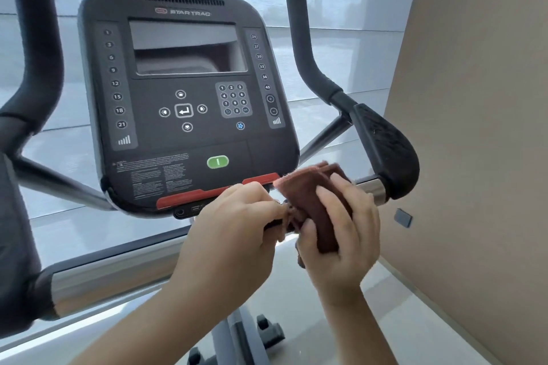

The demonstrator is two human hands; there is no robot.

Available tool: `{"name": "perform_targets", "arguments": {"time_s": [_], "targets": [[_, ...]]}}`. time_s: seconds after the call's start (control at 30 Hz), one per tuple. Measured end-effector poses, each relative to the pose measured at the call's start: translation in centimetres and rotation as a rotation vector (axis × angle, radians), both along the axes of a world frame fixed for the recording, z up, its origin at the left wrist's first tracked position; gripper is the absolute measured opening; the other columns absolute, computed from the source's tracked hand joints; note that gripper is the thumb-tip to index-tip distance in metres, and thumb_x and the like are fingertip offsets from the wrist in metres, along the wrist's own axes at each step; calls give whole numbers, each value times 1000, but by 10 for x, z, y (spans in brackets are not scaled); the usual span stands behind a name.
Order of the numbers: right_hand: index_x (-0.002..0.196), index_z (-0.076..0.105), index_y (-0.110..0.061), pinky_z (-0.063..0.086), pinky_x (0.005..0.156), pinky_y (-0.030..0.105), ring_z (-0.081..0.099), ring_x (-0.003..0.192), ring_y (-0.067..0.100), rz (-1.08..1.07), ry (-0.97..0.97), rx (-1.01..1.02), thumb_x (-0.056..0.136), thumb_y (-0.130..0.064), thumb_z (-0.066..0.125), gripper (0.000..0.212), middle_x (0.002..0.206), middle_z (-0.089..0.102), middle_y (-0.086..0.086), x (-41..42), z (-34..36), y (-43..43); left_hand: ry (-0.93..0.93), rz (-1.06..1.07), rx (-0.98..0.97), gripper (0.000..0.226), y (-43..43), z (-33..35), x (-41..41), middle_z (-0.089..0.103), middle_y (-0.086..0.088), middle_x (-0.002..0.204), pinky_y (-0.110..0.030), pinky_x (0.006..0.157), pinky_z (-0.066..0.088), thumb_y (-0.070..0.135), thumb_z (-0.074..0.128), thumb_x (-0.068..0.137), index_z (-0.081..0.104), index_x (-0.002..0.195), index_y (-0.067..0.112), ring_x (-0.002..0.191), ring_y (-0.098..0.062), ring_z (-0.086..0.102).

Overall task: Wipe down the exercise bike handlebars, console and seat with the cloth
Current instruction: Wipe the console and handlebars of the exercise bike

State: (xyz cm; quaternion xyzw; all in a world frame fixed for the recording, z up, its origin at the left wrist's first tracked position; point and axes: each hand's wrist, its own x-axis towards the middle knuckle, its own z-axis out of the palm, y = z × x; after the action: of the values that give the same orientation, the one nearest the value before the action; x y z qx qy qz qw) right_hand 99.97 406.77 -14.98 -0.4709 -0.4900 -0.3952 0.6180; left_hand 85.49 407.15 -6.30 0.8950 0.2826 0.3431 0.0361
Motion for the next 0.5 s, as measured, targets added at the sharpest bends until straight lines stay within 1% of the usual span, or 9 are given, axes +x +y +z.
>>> {"name": "perform_targets", "arguments": {"time_s": [0.07,0.1,0.13,0.2,0.27,0.3,0.33,0.4,0.5], "targets": [[100,66,-12,43,94,54,63,94,29,-76,1,-170,85,-26,50,26,105,67,11,22,20,-16,14,-9,-46,26,1,0,-3,64,3,85,-39,67,49,0,66,76,72,93,19,82,-24,59],[98,68,-11,44,93,55,63,92,28,-112,30,-265,83,-26,51,28,104,68,10,34,33,-23,33,-21,-63,35,0,0,-6,62,5,96,-35,75,47,-1,61,79,67,104,21,91,-21,55],[98,69,-10,46,89,52,62,91,28,-125,52,-372,81,-26,50,30,103,68,8,45,45,-30,41,-39,-72,41,1,-1,-9,58,8,107,-32,80,45,-2,55,81,62,112,23,98,-18,52],[100,69,-12,49,83,40,59,92,23,-97,43,-590,80,-30,49,33,103,67,2,54,66,-41,103,-61,-97,44,1,-1,-18,50,12,118,-32,83,45,-4,51,82,56,117,22,102,-16,50],[103,67,-19,43,86,22,56,97,15,-9,-11,-776,79,-32,53,31,104,65,-5,52,79,-44,138,-76,-66,43,2,-3,-25,56,5,114,-38,76,50,-7,61,75,61,110,17,93,-23,57],[106,66,-23,39,88,16,55,98,11,60,-38,-864,79,-32,55,31,105,64,-9,50,85,-43,170,-67,-48,44,2,-3,-27,62,0,104,-38,68,52,-10,69,65,66,102,14,84,-27,60],[107,65,-26,38,89,15,55,98,8,136,-59,-954,79,-33,56,31,105,63,-11,49,92,-42,168,-63,-24,46,3,-5,-29,66,-3,93,-36,61,52,-11,75,56,69,95,12,75,-27,62],[106,64,-34,42,89,22,56,97,7,246,-53,-1136,81,-35,56,27,101,64,-12,49,108,-36,131,-62,6,50,5,-9,-30,67,-2,82,-30,55,49,-9,80,45,70,89,14,65,-24,60],[100,63,-42,43,90,31,56,98,8,147,-86,-1362,85,-36,54,18,96,62,-17,52,129,-26,85,-103,-18,52,9,-11,-30,66,2,81,-30,52,50,-7,82,41,70,86,16,61,-21,58]]}}
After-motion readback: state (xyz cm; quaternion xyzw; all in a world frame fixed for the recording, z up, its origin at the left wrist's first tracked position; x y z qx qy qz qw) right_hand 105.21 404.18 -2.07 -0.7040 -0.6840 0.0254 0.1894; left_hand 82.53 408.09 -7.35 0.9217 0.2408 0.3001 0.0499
